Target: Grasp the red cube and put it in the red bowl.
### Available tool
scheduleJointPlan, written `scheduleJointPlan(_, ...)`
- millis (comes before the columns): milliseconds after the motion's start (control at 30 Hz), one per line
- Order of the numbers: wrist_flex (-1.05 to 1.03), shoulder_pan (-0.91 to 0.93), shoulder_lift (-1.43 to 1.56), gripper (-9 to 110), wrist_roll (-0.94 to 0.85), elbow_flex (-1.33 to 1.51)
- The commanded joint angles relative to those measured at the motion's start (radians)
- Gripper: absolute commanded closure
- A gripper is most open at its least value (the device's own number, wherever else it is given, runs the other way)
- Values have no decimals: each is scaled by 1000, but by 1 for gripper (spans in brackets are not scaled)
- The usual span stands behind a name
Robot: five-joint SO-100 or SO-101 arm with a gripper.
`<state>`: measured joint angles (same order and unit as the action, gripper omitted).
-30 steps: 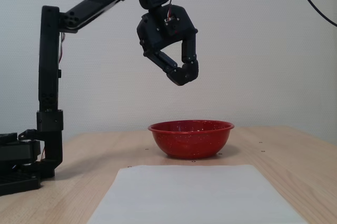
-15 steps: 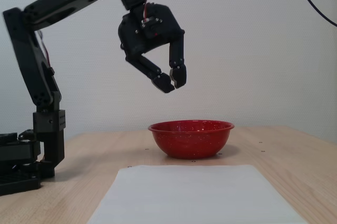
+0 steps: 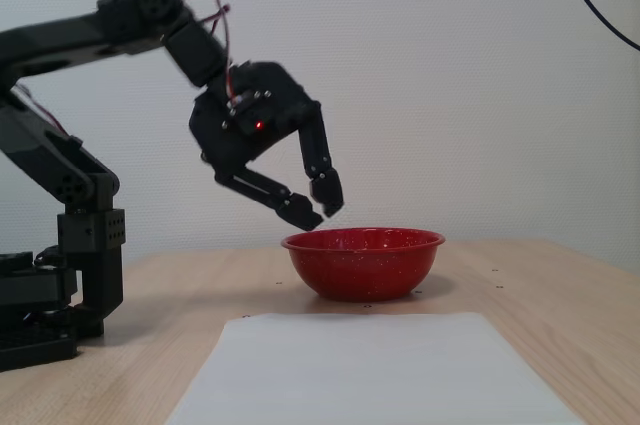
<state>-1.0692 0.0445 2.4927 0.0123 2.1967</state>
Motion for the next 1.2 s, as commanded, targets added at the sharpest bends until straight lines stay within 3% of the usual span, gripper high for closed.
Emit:
scheduleJointPlan(0,67,-15,106,101,12,11)
scheduleJointPlan(1167,428,-2,741,101,-133,907)
